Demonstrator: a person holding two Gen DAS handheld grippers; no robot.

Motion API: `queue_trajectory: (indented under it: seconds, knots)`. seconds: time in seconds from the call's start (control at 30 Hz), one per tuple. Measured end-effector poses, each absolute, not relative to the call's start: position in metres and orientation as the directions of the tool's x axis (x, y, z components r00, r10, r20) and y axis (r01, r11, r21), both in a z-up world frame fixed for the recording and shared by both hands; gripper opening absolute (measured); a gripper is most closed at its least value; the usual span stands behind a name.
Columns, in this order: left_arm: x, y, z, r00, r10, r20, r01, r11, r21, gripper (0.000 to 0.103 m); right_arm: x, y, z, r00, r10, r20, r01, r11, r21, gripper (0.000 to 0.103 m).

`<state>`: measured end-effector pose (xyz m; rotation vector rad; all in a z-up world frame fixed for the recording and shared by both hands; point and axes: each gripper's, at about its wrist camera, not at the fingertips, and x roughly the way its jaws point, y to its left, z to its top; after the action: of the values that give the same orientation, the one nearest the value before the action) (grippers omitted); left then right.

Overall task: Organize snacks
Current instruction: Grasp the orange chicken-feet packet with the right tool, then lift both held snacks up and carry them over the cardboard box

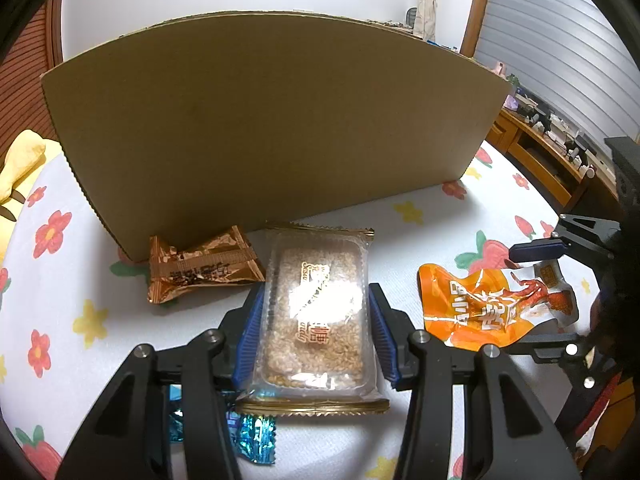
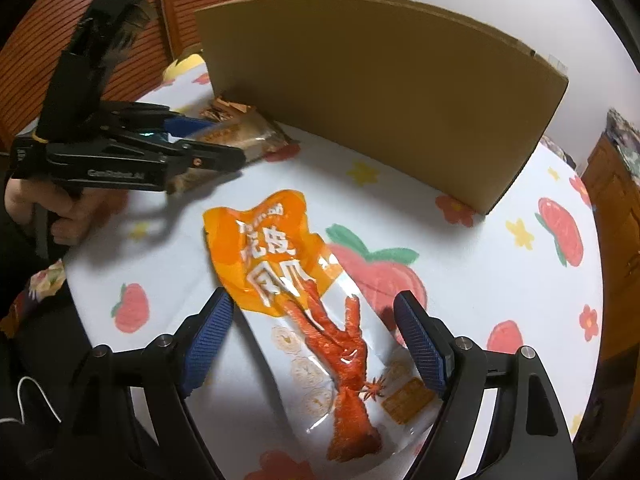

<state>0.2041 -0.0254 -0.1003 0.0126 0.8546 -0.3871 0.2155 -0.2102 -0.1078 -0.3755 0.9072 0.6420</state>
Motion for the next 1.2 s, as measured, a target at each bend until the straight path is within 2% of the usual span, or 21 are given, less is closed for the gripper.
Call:
queue_trajectory:
  seconds: [0.43, 0.6, 0.8, 0.87, 1.2]
  knots:
    - [0.205, -0.024, -0.100, 0.592, -0.335, -0.733, 0.329, 0.931, -0.159, 0.045, 0.223, -0.203, -0.112, 0.460, 0.337, -0.821, -0.654, 0.755, -0.056, 0.084]
    - [0.206, -0.025, -0.101, 0.591, -0.337, -0.733, 0.328, 0.930, -0.163, 0.045, 0.222, -0.202, -0.113, 0.464, 0.340, -0.818, -0.642, 0.765, -0.047, 0.080]
    - [0.206, -0.024, -0.101, 0.591, -0.338, -0.732, 0.329, 0.930, -0.164, 0.045, 0.224, -0.200, -0.111, 0.477, 0.330, -0.815, -0.610, 0.792, -0.037, 0.061]
    - [0.206, -0.024, -0.101, 0.591, -0.337, -0.733, 0.329, 0.930, -0.163, 0.045, 0.222, -0.199, -0.110, 0.476, 0.335, -0.813, -0.614, 0.789, -0.034, 0.046]
    - [0.206, -0.022, -0.099, 0.593, -0.346, -0.727, 0.326, 0.929, -0.176, 0.043, 0.215, -0.202, -0.107, 0.514, 0.339, -0.788, -0.578, 0.815, -0.026, 0.042]
